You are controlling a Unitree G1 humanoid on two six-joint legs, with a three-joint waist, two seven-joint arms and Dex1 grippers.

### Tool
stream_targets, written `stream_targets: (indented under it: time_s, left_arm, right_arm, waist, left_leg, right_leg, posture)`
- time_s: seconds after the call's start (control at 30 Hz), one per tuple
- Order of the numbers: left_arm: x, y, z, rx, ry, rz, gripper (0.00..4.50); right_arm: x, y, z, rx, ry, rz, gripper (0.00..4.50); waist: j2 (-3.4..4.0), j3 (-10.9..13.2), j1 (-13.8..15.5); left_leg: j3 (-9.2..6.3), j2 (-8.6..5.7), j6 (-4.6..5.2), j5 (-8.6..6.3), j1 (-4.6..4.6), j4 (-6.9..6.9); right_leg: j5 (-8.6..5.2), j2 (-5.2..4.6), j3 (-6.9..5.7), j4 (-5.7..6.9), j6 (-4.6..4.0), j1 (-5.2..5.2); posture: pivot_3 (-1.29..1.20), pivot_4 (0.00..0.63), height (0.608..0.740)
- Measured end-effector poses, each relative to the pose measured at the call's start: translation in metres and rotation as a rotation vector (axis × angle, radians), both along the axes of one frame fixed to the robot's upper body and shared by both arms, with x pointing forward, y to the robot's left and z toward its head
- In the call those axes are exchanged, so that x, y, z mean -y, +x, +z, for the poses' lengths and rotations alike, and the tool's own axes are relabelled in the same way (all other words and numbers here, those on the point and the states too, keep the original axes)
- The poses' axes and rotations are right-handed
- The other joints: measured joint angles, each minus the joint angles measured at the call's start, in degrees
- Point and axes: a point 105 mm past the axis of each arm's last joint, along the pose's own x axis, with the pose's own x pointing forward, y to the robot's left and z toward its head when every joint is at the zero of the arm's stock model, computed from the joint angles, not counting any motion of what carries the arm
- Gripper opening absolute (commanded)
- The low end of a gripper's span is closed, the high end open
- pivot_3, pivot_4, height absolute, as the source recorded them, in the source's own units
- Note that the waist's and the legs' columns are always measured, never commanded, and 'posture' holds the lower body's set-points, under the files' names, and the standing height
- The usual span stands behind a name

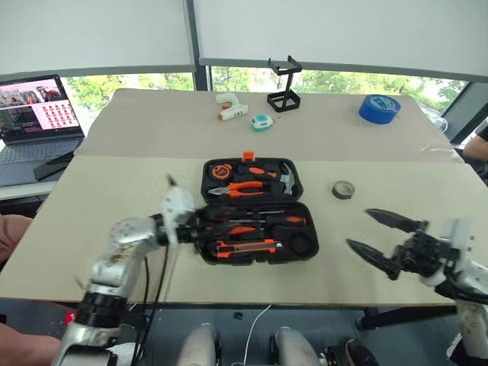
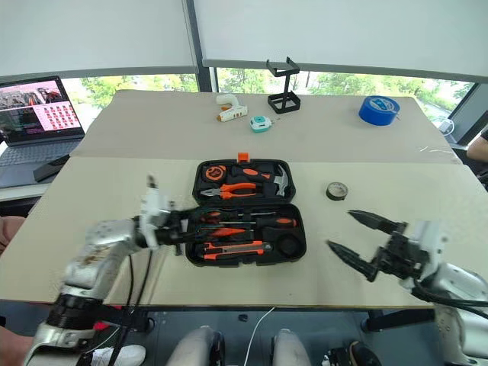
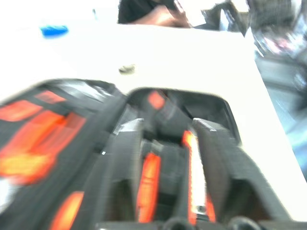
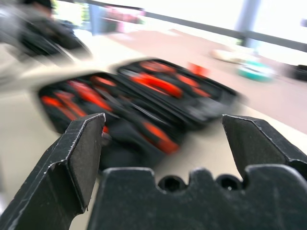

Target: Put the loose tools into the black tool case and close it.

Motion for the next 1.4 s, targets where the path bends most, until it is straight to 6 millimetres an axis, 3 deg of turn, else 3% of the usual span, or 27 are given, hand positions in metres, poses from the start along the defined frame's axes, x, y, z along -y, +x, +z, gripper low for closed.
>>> stream_targets:
  time_s: [0.07, 0.13, 0.27, 0.37, 0.57, 0.67, 0.77, 0.83, 1.1, 1.13, 1.23, 1.4]
  left_arm:
    - [-0.028, -0.008, -0.002, -0.005, 0.018, 0.062, 4.01]
    - [-0.045, -0.018, -0.007, -0.006, 0.020, 0.086, 4.41]
    - [-0.070, -0.025, -0.018, -0.035, 0.047, 0.150, 4.41]
    - [-0.089, -0.029, -0.021, -0.058, 0.040, 0.211, 4.41]
    - [-0.054, -0.013, 0.021, 0.060, -0.054, 0.113, 4.41]
    - [-0.040, -0.010, 0.022, 0.049, -0.055, 0.078, 4.41]
    - [-0.017, -0.006, 0.019, 0.024, -0.048, 0.016, 4.41]
    - [-0.008, -0.007, 0.018, 0.025, -0.040, -0.014, 4.41]
    - [-0.006, -0.011, 0.008, 0.004, -0.012, -0.029, 4.41]
    - [-0.006, -0.012, 0.006, 0.001, -0.006, -0.029, 4.50]
    - [-0.007, -0.014, 0.003, 0.006, 0.010, -0.029, 4.50]
    - [-0.004, -0.018, 0.000, 0.002, 0.019, -0.050, 4.50]
  right_arm:
    - [0.024, -0.006, -0.014, -0.029, -0.009, -0.117, 4.50]
    - [0.038, -0.014, -0.030, -0.061, -0.015, -0.195, 4.50]
    - [0.047, -0.023, -0.048, -0.126, -0.015, -0.252, 4.50]
    - [0.051, -0.013, -0.050, -0.165, -0.014, -0.310, 4.50]
    - [0.034, 0.069, 0.004, -0.168, -0.199, -0.247, 4.50]
    - [0.021, 0.096, 0.015, -0.187, -0.256, -0.211, 4.50]
    - [-0.001, 0.128, 0.015, -0.270, -0.390, -0.138, 4.50]
    - [-0.009, 0.138, 0.011, -0.320, -0.460, -0.104, 4.50]
    - [-0.014, 0.163, -0.014, -0.416, -0.572, -0.095, 4.50]
    - [-0.015, 0.165, -0.015, -0.420, -0.572, -0.089, 3.99]
    - [-0.024, 0.169, -0.018, -0.417, -0.573, -0.055, 3.18]
    - [-0.032, 0.174, -0.024, -0.420, -0.588, -0.034, 1.42]
  waist:
    - [0.02, 0.0, -0.1]
    - [0.04, 0.0, -0.1]
    - [0.10, 0.1, 0.1]
    - [0.09, 0.1, -0.2]
    - [0.11, 0.1, -0.6]
    - [0.09, 0.1, -0.6]
    - [0.09, 0.1, -0.9]
    - [0.09, 0.2, -0.9]
    - [0.11, 0.2, -1.1]
    - [0.10, 0.2, -1.1]
    - [0.10, 0.2, -1.2]
    - [0.11, 0.2, -1.2]
  left_leg:
    - [0.05, -0.01, -0.01, 0.01, 0.08, -0.13]
    - [0.07, 0.00, -0.02, 0.01, 0.11, -0.17]
    - [0.11, 0.01, -0.06, 0.03, 0.11, -0.17]
    - [0.17, 0.03, -0.06, 0.03, 0.09, -0.21]
    - [0.32, -0.15, 0.00, 0.09, 0.00, -0.21]
    - [0.28, -0.17, 0.00, 0.07, -0.06, -0.27]
    - [0.24, -0.12, 0.00, 0.08, -0.48, -0.29]
    - [0.21, -0.07, 0.00, 0.08, -0.56, -0.33]
    - [0.29, -0.09, -0.01, 0.08, -0.62, -0.43]
    - [0.28, -0.08, -0.01, 0.08, -0.62, -0.43]
    - [0.28, -0.07, -0.02, 0.08, -0.60, -0.43]
    - [0.28, -0.07, -0.04, 0.10, -0.60, -0.43]
  right_leg:
    - [-0.02, -0.01, 0.02, -0.02, -0.03, -0.01]
    - [-0.05, -0.03, 0.02, -0.02, -0.07, -0.01]
    - [-0.18, -0.16, 0.02, -0.02, -0.29, -0.05]
    - [-0.25, -0.26, 0.02, 0.00, -0.44, -0.13]
    - [0.00, -0.39, 0.12, 0.05, -0.05, -0.29]
    - [0.00, -0.15, 0.13, 0.02, -0.03, -0.33]
    - [0.01, 0.04, 0.15, 0.00, -0.02, -0.69]
    - [0.00, 0.12, 0.11, -0.08, -0.02, -0.75]
    - [0.03, 0.06, 0.12, -0.41, 0.02, -0.74]
    - [0.04, 0.06, 0.11, -0.42, 0.02, -0.73]
    - [0.04, 0.07, 0.10, -0.40, 0.02, -0.71]
    - [0.05, 0.06, 0.10, -0.38, 0.02, -0.71]
  posture:
    - [0.00, 0.150, 0.740]
    - [0.00, 0.150, 0.740]
    - [0.00, 0.150, 0.740]
    - [0.00, 0.150, 0.740]
    - [0.00, 0.150, 0.740]
    - [0.00, 0.150, 0.740]
    - [0.00, 0.150, 0.740]
    - [0.00, 0.150, 0.740]
    - [0.00, 0.150, 0.740]
    - [0.00, 0.150, 0.740]
    - [0.00, 0.150, 0.740]
    - [0.00, 0.150, 0.740]
